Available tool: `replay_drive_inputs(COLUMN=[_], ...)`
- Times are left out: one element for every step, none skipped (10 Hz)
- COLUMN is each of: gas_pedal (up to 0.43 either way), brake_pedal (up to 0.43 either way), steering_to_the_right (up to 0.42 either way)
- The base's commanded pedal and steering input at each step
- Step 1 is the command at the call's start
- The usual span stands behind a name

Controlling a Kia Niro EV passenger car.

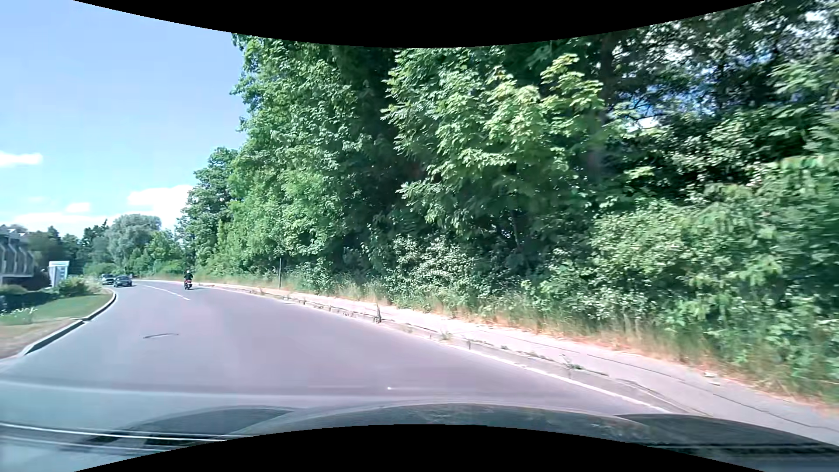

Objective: Follow the waypoints while adhering to traffic rules and regulations

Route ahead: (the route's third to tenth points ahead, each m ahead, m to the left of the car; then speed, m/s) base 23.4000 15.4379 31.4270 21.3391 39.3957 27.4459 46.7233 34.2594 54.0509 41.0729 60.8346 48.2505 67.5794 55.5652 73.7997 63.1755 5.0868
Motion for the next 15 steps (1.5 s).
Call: replay_drive_inputs(gas_pedal=[0.441, 0.441, 0.441, 0.441, 0.449, 0.449, 0.449, 0.449, 0.449, 0.461, 0.461, 0.461, 0.469, 0.488, 0.488], brake_pedal=[0.006, 0.006, 0.006, 0.006, 0.006, 0.006, 0.006, 0.006, 0.006, 0.006, 0.006, 0.006, 0.006, 0.006, 0.006], steering_to_the_right=[-0.304, -0.303, -0.296, -0.283, -0.273, -0.267, -0.259, -0.246, -0.229, -0.202, -0.179, -0.152, -0.132, -0.113, -0.101])
